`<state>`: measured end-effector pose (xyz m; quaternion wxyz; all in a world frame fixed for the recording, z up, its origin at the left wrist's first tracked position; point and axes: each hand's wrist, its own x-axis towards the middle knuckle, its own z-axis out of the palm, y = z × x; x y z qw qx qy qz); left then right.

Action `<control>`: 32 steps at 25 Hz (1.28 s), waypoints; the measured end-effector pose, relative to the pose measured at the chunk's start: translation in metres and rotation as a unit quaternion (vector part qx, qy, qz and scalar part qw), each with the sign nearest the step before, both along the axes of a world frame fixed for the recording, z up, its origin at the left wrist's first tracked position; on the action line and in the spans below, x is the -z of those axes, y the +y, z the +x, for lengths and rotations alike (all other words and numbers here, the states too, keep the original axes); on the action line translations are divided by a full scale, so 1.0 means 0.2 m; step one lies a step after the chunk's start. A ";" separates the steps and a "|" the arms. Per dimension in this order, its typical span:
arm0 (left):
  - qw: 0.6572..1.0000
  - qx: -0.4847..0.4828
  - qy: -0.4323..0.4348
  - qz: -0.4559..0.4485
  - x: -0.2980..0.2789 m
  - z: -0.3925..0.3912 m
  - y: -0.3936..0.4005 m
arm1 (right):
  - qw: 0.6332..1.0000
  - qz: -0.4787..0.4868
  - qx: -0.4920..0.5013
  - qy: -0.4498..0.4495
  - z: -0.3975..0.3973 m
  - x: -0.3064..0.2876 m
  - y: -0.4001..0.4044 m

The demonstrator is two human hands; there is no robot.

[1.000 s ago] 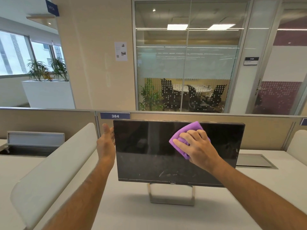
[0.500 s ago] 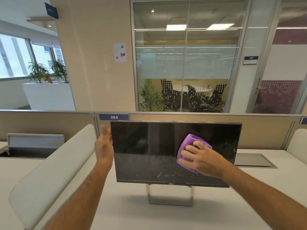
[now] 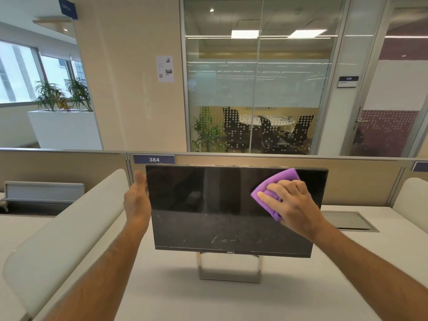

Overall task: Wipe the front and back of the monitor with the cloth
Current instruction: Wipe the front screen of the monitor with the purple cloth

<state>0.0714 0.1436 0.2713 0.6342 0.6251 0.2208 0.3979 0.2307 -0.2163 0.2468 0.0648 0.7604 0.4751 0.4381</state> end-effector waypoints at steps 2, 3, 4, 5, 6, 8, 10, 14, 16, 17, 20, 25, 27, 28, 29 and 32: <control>1.000 -0.001 -0.004 -0.004 0.00 0.00 0.00 | 0.989 -0.137 -0.035 -0.028 -0.02 0.08 -0.02; 1.000 -0.002 -0.004 -0.006 0.00 0.00 -0.01 | 0.983 -0.173 -0.042 -0.041 -0.02 0.09 -0.05; 1.000 -0.004 -0.001 -0.007 -0.01 0.00 0.00 | 0.986 -0.156 -0.033 -0.041 -0.01 0.06 -0.08; 1.000 -0.005 0.001 -0.005 -0.01 0.00 0.00 | 0.995 -0.090 -0.017 -0.032 0.02 0.04 -0.10; 1.000 -0.006 0.003 -0.004 -0.01 0.00 0.00 | 1.000 -0.007 0.001 -0.018 0.04 0.01 -0.11; 1.000 -0.008 0.002 -0.004 -0.01 0.00 -0.01 | 0.999 0.025 0.019 -0.004 0.04 0.02 -0.14; 1.000 -0.005 -0.001 -0.007 -0.01 0.00 -0.01 | 0.994 -0.109 -0.016 -0.028 0.01 0.10 -0.17; 1.000 -0.006 0.000 -0.008 -0.01 0.00 -0.01 | 1.000 -0.002 0.017 -0.002 0.04 0.04 -0.24; 1.000 -0.008 0.000 -0.008 -0.01 0.00 -0.01 | 0.998 0.047 0.034 0.016 0.03 0.04 -0.25; 1.000 -0.008 0.000 -0.008 -0.01 0.00 -0.01 | 1.000 -0.002 0.017 0.003 0.02 0.07 -0.25; 1.000 -0.009 0.002 -0.004 -0.01 0.00 -0.02 | 0.990 -0.142 -0.012 -0.019 0.01 0.10 -0.32; 1.000 -0.016 -0.002 -0.009 -0.01 0.00 -0.02 | 0.998 0.042 0.035 0.031 0.04 0.08 -0.39; 1.000 -0.019 -0.001 -0.011 0.00 0.00 -0.02 | 0.995 -0.097 0.008 0.018 0.01 0.16 -0.43; 1.000 -0.019 -0.002 -0.008 0.00 0.00 -0.02 | 0.992 -0.121 0.008 0.016 0.01 0.16 -0.46; 1.000 -0.019 -0.002 -0.006 0.00 0.00 -0.02 | 0.995 -0.093 0.018 0.026 0.03 0.14 -0.48; 1.000 -0.023 -0.001 -0.007 0.01 0.01 -0.02 | 0.990 0.101 0.058 0.075 0.05 0.11 -0.51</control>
